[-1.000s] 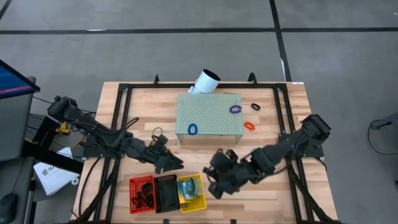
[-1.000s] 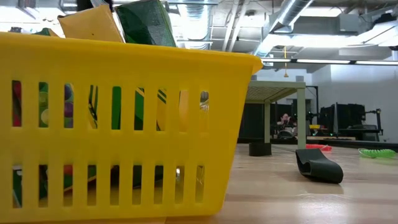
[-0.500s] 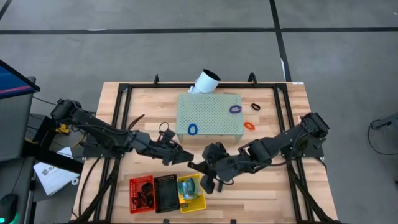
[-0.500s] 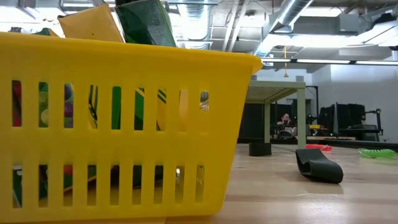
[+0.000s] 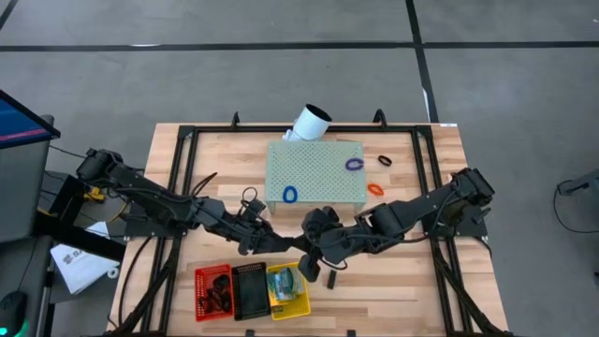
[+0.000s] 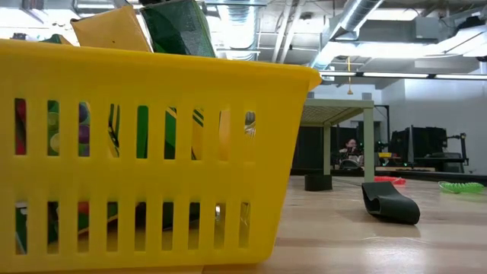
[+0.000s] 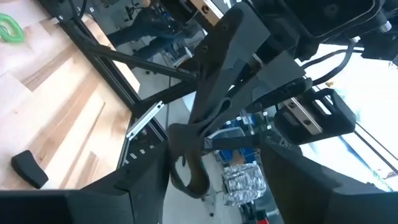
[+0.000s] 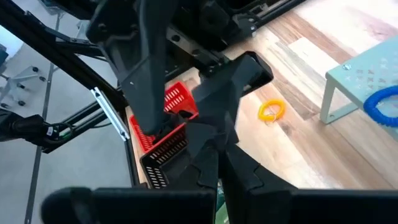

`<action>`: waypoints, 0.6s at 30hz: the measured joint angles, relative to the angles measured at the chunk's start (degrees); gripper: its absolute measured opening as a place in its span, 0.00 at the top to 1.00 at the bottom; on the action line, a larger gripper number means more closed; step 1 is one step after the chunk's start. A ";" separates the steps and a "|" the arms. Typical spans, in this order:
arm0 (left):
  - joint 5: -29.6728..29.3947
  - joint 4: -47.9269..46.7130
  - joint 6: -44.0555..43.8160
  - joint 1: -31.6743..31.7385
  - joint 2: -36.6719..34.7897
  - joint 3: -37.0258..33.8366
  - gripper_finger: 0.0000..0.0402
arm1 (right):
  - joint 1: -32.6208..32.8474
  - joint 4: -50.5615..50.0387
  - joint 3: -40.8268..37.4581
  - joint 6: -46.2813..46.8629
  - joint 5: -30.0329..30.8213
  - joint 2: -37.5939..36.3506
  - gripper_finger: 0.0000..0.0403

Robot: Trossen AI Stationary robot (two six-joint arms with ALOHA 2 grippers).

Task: Pick & Place Office Desk Supplies
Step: Put the black rubber band into the red bin

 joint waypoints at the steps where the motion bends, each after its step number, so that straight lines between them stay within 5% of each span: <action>1: 0.13 -0.06 0.00 -0.12 0.00 0.00 0.41 | 0.00 0.03 0.00 0.01 0.00 0.00 1.00; 7: 0.20 -0.49 0.17 -0.12 -0.01 0.00 0.55 | 0.04 0.22 0.00 0.17 0.02 -0.01 1.00; 18: 0.38 -0.49 1.72 -0.12 -0.04 0.00 0.97 | 0.04 2.37 0.00 0.24 0.02 -0.01 0.99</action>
